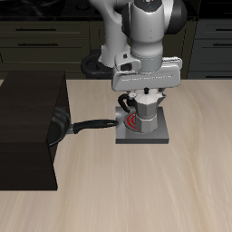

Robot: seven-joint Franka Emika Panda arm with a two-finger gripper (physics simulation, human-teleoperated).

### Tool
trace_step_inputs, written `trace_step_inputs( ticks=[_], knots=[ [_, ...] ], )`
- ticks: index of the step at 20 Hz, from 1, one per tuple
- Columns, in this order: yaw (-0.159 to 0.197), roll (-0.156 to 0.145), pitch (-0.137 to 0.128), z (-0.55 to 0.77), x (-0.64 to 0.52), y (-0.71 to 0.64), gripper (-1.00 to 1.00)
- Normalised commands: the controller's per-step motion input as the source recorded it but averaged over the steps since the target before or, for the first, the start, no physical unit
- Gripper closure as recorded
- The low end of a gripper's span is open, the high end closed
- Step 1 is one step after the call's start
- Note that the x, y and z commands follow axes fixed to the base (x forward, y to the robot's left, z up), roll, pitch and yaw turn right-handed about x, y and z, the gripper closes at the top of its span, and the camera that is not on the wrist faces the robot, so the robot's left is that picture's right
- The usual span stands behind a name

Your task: Place the moka pot on the stove

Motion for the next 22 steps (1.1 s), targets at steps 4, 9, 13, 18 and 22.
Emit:
trace_step_inputs(
  ticks=[4, 9, 13, 18, 22],
  knots=[
    [-0.035, 0.02, 0.003, -0.07, -0.34, -0.06, 1.0],
    [0.009, 0.012, -0.003, -0.04, -0.22, -0.06, 1.0],
    [0.0, -0.02, -0.019, 0.02, -0.13, -0.12, 1.0],
    [0.004, -0.003, -0.005, -0.05, -0.09, -0.06, 1.0],
    [0.007, 0.0, -0.019, -0.04, -0.14, -0.03, 1.0]
  ],
)
